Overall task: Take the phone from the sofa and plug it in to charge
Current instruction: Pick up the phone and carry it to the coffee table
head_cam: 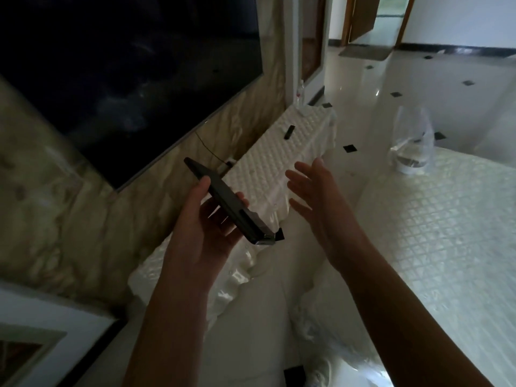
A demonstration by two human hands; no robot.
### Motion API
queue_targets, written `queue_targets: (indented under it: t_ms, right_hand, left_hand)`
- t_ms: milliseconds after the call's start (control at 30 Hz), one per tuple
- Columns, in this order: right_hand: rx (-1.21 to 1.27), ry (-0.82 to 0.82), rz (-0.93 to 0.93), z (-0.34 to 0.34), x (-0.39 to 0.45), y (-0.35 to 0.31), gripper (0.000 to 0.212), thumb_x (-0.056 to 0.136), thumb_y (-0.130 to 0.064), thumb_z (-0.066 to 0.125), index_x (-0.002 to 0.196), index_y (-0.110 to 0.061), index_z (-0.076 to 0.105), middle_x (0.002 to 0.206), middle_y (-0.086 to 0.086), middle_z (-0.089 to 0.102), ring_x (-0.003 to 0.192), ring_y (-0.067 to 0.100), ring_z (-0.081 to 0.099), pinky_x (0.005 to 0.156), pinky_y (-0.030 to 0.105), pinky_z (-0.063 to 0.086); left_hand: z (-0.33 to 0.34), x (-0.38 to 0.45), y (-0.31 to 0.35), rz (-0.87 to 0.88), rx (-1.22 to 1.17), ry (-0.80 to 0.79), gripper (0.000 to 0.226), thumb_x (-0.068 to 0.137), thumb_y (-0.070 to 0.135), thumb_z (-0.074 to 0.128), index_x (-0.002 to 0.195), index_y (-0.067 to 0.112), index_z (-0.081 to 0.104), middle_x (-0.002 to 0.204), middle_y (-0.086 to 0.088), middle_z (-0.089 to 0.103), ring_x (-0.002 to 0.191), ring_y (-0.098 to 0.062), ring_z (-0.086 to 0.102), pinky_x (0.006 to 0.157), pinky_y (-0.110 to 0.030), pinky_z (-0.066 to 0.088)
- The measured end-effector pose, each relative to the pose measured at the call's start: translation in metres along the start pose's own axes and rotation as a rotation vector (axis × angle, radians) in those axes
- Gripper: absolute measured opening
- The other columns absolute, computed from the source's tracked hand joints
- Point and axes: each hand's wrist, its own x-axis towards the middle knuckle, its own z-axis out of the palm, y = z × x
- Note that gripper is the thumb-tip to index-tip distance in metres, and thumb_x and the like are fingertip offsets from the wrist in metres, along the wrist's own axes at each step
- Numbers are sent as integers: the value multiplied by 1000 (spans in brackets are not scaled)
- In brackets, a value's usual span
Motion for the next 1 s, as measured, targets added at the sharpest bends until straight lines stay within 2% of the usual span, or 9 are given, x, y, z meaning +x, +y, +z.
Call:
queue_targets:
  t_ms: [133, 267, 333, 467, 567, 667, 733, 900, 1000]
  right_hand:
    - [40, 17, 3, -24, 34, -6, 65, 91, -60, 33, 144, -21, 40, 140, -4, 53, 124, 8, 51, 105, 35, 40]
    - [62, 49, 8, -50, 49, -21, 64, 94, -56, 32, 146, -18, 36, 144, 1, 50, 128, 13, 48, 106, 36, 38]
    - [58, 71, -12, -68, 51, -29, 65, 94, -57, 31, 146, -19, 34, 145, 1, 48, 129, 12, 47, 106, 34, 38]
    - [-1, 130, -48, -107, 49, -41, 60, 94, -59, 29, 144, -26, 38, 145, -3, 48, 127, 8, 46, 103, 29, 37]
    - [22, 202, -68, -137, 45, -46, 61, 93, -61, 30, 143, -26, 39, 144, -4, 49, 129, 8, 46, 107, 33, 36]
    - [49, 297, -82, -163, 40, -53, 63, 92, -60, 33, 142, -24, 41, 141, -4, 52, 127, 9, 49, 108, 36, 37]
    - [52, 353, -95, -176, 37, -57, 64, 91, -61, 34, 142, -22, 43, 140, -4, 54, 126, 10, 50, 106, 36, 39]
    - [54, 439, -129, -201, 35, -64, 72, 85, -65, 37, 144, -23, 40, 142, -5, 52, 128, 8, 48, 109, 37, 37]
    - [50, 502, -124, -212, 40, -65, 78, 82, -67, 38, 146, -22, 36, 143, -5, 51, 129, 8, 47, 110, 37, 37]
  left_hand:
    - [25, 30, -6, 11, 15, -10, 81, 57, 45, 85, 127, 11, 62, 110, -14, 68, 99, -26, 69, 91, -47, 54]
    - [54, 52, -20, -28, 42, -40, 81, 58, 46, 85, 128, 12, 62, 116, -15, 66, 105, -28, 67, 84, -45, 55]
    - [72, 63, -29, -58, 67, -66, 81, 56, 47, 85, 126, 10, 63, 112, -14, 68, 101, -27, 69, 83, -45, 56]
    - [117, 87, -48, -114, 99, -146, 82, 55, 46, 85, 124, 8, 63, 107, -13, 70, 99, -27, 70, 91, -48, 54]
    - [152, 99, -64, -152, 123, -217, 77, 56, 45, 84, 121, 8, 65, 104, -13, 72, 97, -28, 71, 91, -50, 54]
    - [180, 104, -81, -171, 172, -308, 62, 61, 44, 82, 111, 10, 72, 101, -13, 72, 94, -28, 71, 90, -51, 54]
    - [196, 107, -90, -201, 184, -351, 60, 62, 43, 80, 111, 9, 71, 100, -13, 72, 91, -27, 71, 89, -51, 55]
    - [227, 130, -101, -297, 208, -430, 77, 63, 45, 79, 126, 4, 61, 111, -16, 68, 94, -26, 71, 80, -44, 58]
    - [244, 154, -108, -358, 177, -490, 71, 59, 44, 79, 117, 4, 67, 104, -15, 71, 90, -27, 72, 71, -41, 60]
